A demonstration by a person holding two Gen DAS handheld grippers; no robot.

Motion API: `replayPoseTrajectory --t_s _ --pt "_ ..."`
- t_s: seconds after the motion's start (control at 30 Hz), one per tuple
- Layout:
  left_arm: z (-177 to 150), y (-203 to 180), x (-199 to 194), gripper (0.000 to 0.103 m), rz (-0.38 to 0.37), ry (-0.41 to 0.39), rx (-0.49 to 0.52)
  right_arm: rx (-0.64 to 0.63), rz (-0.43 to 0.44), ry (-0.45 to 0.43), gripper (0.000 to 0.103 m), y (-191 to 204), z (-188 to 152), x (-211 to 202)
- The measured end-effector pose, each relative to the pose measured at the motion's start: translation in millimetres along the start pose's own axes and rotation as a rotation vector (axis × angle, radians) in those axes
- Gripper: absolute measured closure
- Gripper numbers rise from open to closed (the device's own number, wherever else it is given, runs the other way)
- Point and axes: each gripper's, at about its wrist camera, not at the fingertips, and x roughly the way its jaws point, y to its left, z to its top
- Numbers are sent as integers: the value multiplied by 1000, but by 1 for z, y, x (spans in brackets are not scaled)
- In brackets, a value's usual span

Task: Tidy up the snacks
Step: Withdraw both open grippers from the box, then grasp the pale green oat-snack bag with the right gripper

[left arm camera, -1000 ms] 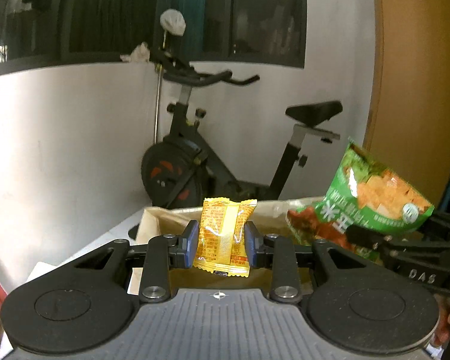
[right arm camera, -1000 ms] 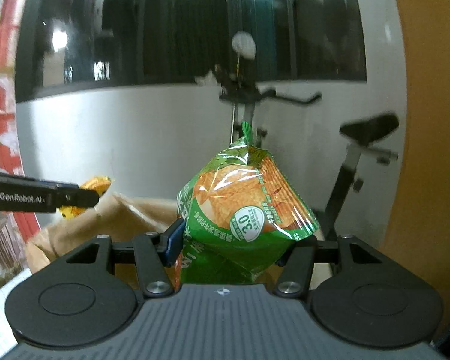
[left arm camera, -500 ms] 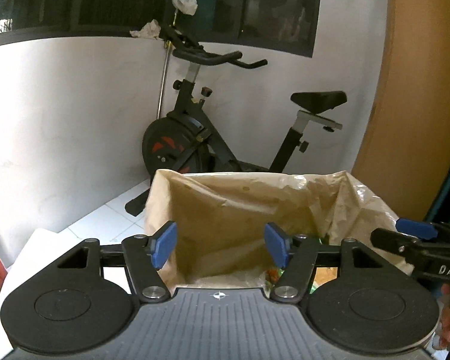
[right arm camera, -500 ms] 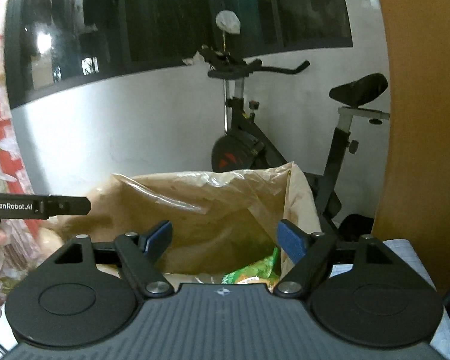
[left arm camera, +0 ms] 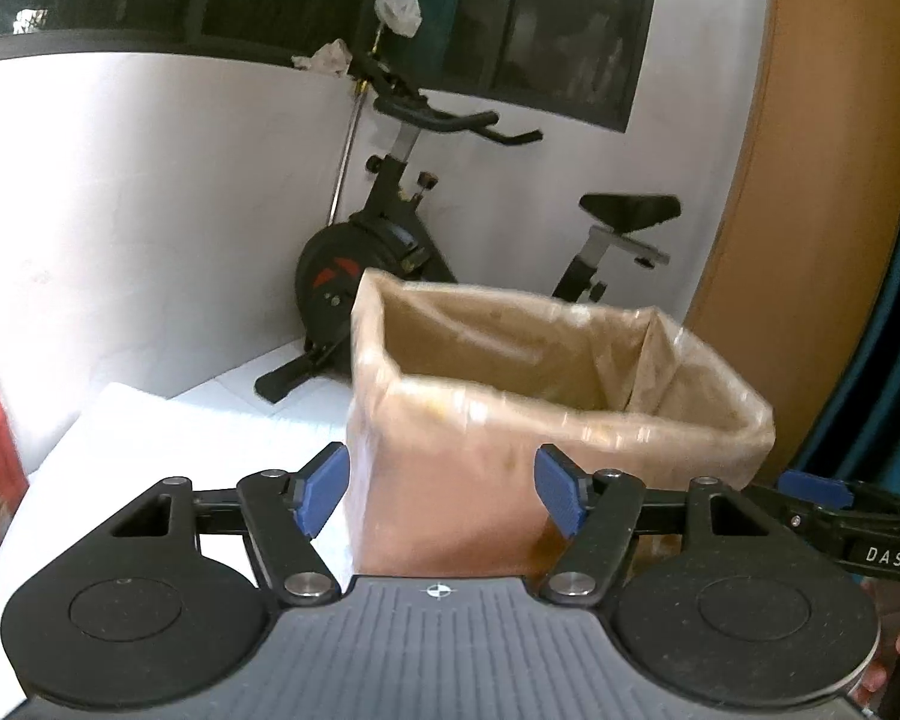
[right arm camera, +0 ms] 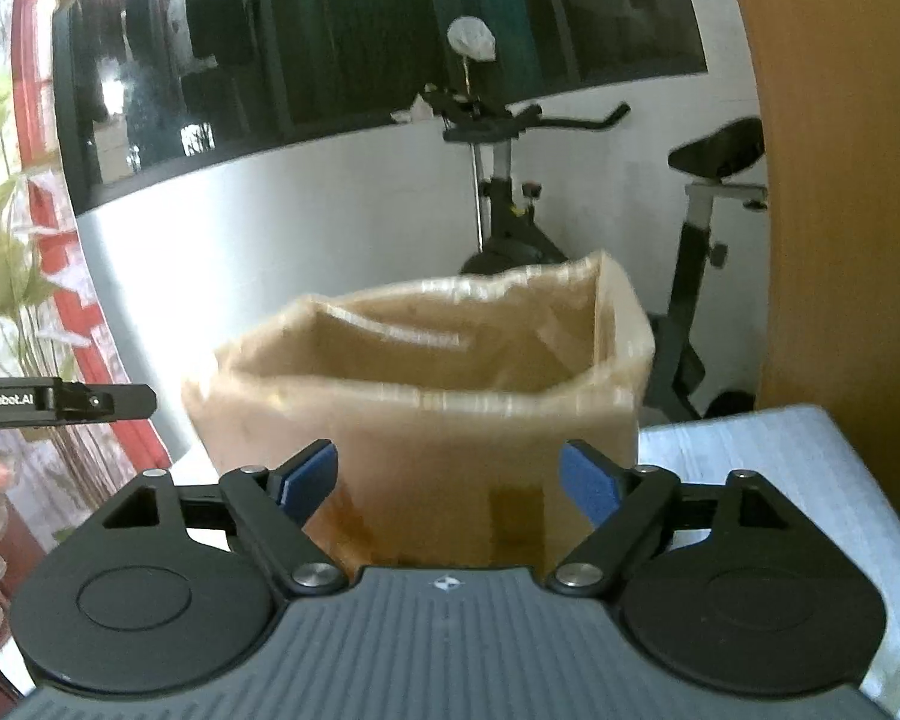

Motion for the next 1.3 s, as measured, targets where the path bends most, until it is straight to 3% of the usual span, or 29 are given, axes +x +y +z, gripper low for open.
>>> replayPoseTrajectory --t_s 0.23,0.4,0.7,0.87,1.1,1.3 --pt "-38 3 4 32 12 54 -43 -4 -60 81 10 -7 -38 -2" --pt "-62 3 9 32 12 93 -73 -188 -42 102 2 10 -61 -7" --pt "-86 5 10 32 32 139 -64 -449 -12 143 0 42 -96 9" --pt "-90 13 12 32 45 153 -90 -662 -74 162 0 55 -113 29" --pt "-94 12 12 32 44 164 -91 -689 -157 222 0 43 -116 65" --pt "-97 13 12 32 46 167 -96 -625 -125 205 25 32 -109 56"
